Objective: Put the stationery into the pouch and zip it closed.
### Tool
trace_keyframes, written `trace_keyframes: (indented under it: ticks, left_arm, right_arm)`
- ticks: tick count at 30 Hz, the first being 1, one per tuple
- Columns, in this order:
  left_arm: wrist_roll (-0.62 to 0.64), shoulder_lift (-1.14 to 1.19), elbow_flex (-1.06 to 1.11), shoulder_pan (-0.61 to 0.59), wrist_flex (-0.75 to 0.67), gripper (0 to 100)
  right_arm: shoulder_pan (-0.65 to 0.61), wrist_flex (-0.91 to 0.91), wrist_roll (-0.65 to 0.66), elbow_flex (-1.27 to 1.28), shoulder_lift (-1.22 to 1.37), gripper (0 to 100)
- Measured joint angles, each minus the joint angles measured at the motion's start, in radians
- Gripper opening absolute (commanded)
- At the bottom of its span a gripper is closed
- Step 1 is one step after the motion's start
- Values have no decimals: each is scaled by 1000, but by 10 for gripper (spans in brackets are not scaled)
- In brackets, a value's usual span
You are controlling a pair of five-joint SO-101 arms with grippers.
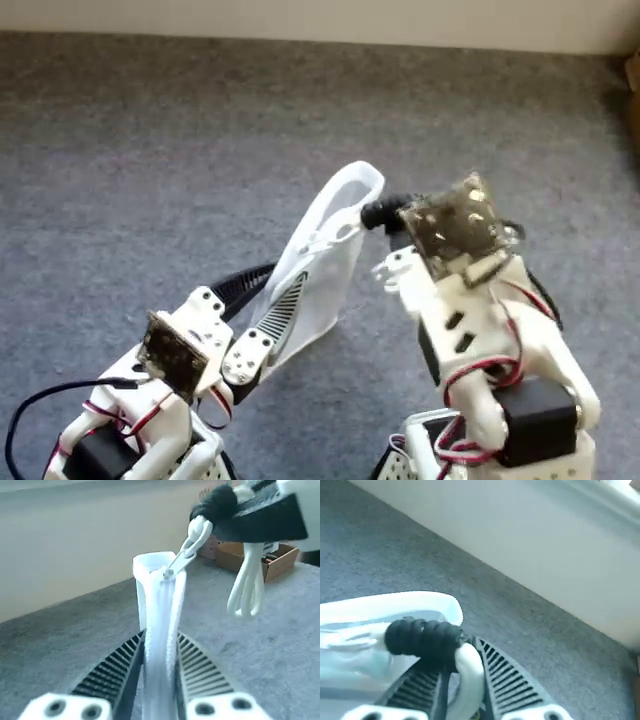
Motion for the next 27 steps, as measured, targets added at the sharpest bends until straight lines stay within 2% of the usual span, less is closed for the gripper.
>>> trace_keyframes:
  ticks: [6, 16, 18, 27]
  left_arm:
    - [0, 0, -31, 0, 51, 4]
    - [-2, -2, -32, 0, 52, 4]
    - [5, -6, -40, -8, 68, 4]
    - [8, -6, -60, -44, 91, 4]
  right_arm:
    - [81, -146, 0, 126, 5, 5]
    - [219, -353, -2, 287, 6, 5]
    - [261, -373, -3, 308, 14, 5]
    - [308, -382, -3, 374, 14, 5]
